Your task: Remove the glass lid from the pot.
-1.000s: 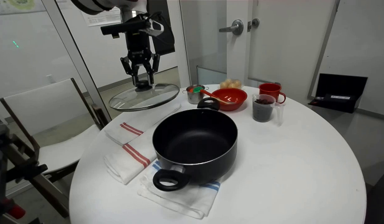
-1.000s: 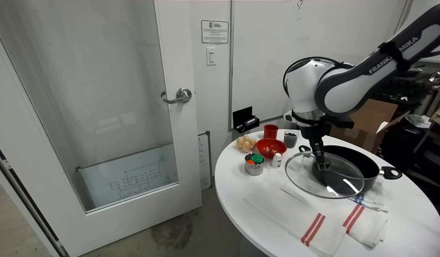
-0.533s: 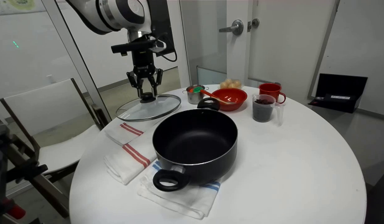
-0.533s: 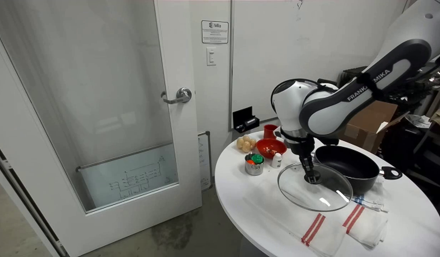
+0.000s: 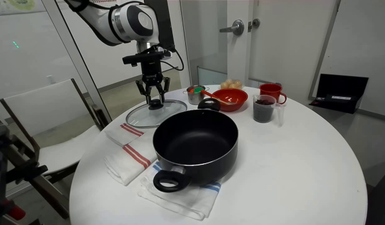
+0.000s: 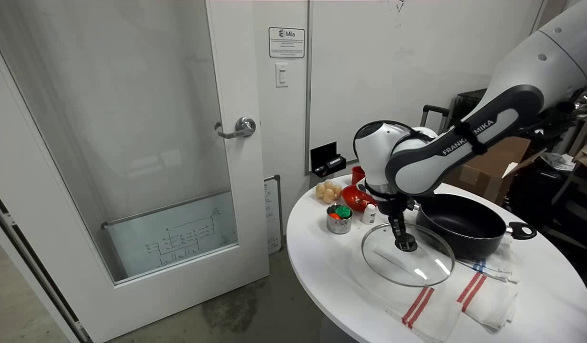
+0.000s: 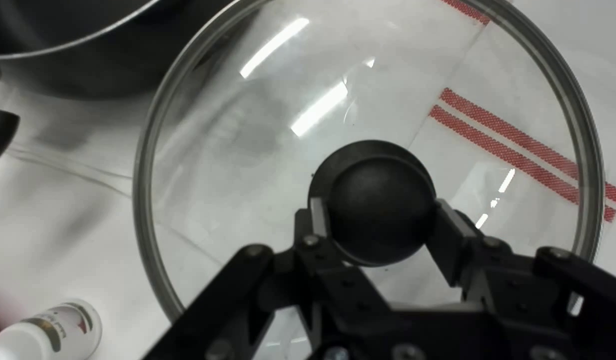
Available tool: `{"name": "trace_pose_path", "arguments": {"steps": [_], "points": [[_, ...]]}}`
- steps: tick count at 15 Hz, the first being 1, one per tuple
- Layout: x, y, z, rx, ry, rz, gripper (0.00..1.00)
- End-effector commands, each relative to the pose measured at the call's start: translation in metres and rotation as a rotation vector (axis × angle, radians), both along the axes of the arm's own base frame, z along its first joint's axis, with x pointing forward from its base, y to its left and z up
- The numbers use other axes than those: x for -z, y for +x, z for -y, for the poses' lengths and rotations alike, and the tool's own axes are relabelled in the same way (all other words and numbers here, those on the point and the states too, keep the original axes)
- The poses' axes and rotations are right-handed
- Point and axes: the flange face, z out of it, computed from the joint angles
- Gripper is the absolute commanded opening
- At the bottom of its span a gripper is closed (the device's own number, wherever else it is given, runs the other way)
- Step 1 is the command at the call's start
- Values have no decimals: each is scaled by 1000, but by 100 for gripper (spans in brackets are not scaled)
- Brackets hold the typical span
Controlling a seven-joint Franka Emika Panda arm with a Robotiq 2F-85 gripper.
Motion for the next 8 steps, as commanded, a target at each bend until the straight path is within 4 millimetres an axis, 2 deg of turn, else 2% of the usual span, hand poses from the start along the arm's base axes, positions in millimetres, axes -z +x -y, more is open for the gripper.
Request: {"name": "trace_pose_path", "arguments": {"steps": [1, 5, 8], "points": [[17, 15, 8, 7, -20, 8, 25], [38, 14, 9, 32, -4, -1, 25], [43, 12, 9, 38, 8, -7, 25]]}}
